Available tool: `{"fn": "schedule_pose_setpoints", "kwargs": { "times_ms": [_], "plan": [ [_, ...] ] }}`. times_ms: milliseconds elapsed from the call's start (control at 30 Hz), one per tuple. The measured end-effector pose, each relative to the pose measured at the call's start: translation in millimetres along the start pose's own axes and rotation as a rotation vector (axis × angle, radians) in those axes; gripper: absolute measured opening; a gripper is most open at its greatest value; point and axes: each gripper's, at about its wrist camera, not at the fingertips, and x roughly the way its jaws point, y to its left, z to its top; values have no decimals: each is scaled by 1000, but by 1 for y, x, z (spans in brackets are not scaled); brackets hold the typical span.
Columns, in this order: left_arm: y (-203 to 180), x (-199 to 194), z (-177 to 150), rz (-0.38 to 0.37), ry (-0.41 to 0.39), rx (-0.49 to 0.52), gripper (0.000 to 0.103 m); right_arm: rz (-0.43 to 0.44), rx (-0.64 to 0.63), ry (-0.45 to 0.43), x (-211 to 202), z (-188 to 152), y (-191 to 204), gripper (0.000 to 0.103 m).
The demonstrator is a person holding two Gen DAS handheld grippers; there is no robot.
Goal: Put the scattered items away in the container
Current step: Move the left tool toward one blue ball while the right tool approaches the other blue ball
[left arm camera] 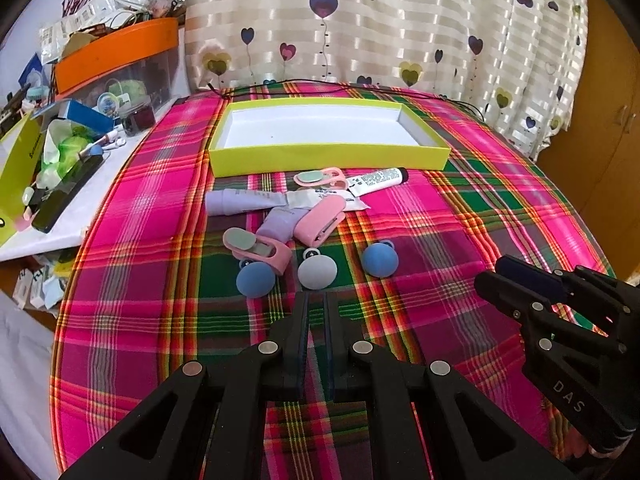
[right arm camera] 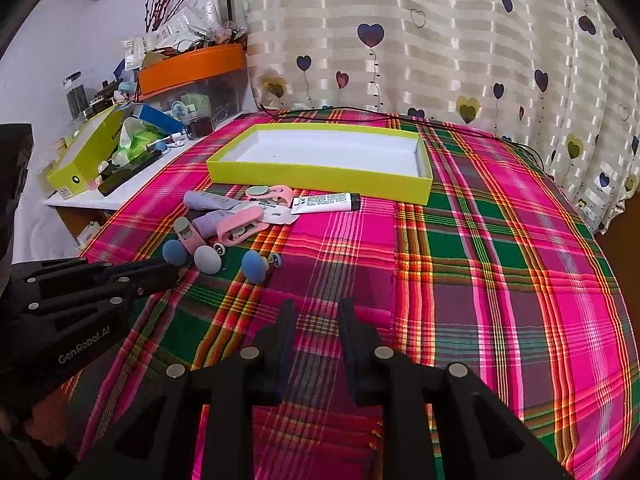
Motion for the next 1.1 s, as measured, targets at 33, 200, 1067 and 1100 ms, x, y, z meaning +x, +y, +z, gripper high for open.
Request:
{"fn": "schedule_pose_setpoints", "kwargs": {
  "times_ms": [33,200,1067,1100],
  "plan": [
    [0,0,-1,-1,2,-3,7,2,-1,0,0,0,0,21],
    [2,3,-6,4,11,-20,7,7,-1,-3,0,0,1,21],
    [5,1,3,-11,3,-33,7,22,-3,6,3,-1,5,22],
    [6,1,4,-10,3,-33,7,22,-7,8,3,-1,5,22]
  ]
}}
